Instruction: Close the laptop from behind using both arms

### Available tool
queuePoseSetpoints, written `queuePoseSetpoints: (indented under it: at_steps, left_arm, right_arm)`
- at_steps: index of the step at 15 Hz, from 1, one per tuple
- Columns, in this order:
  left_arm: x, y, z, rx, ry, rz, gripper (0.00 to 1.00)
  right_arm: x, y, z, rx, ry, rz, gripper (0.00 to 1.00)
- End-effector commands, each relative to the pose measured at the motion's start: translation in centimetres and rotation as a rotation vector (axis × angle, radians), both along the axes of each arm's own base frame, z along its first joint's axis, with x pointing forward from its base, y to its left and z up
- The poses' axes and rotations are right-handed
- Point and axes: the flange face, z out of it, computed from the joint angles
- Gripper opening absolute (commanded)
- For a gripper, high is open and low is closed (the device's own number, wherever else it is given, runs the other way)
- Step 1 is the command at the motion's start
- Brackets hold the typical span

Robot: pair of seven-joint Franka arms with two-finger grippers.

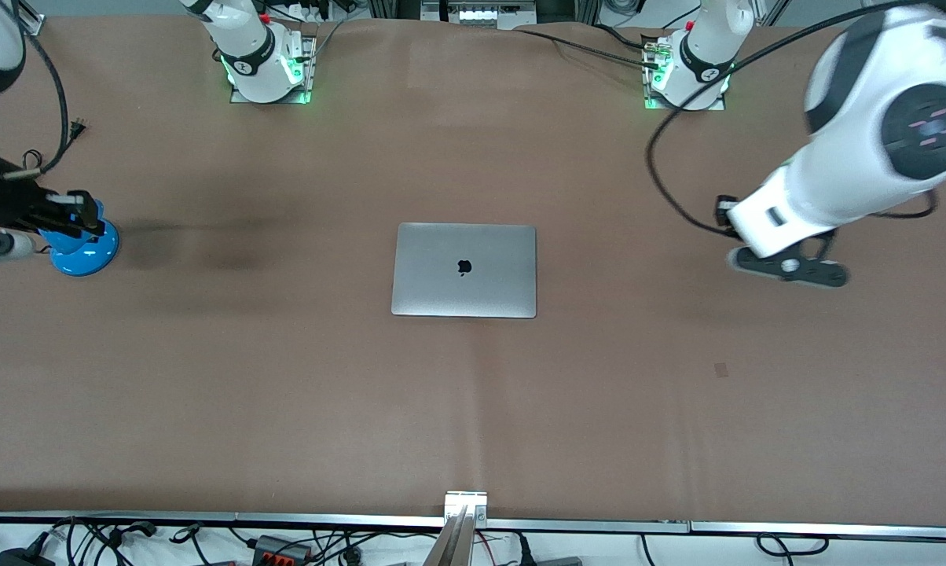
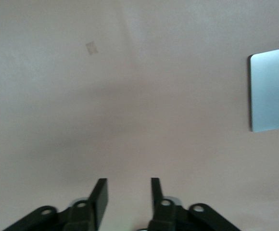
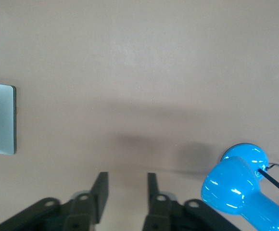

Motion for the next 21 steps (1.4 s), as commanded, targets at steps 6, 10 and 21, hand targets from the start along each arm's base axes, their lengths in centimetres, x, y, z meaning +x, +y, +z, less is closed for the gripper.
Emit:
queuePoseSetpoints:
  at_steps: [6, 10, 21]
  left_arm:
    - [-6.1, 8.1, 5.1, -0.094, -0.279, 0.161, 1.00]
    - [-6.3, 8.3, 4.9, -0.082, -0.247, 0.106, 1.00]
    - [-5.0, 9.7, 5.7, -0.032, -0.234, 0.036, 1.00]
  right_arm:
    - [-3.4, 0.3, 1.2, -0.025, -0.019, 0.002, 1.00]
    - [-3.9, -1.6, 0.6, -0.035, -0.043, -0.035, 1.00]
    - [-3.8, -0.4, 0.3, -0.035, -0.058, -0.013, 1.00]
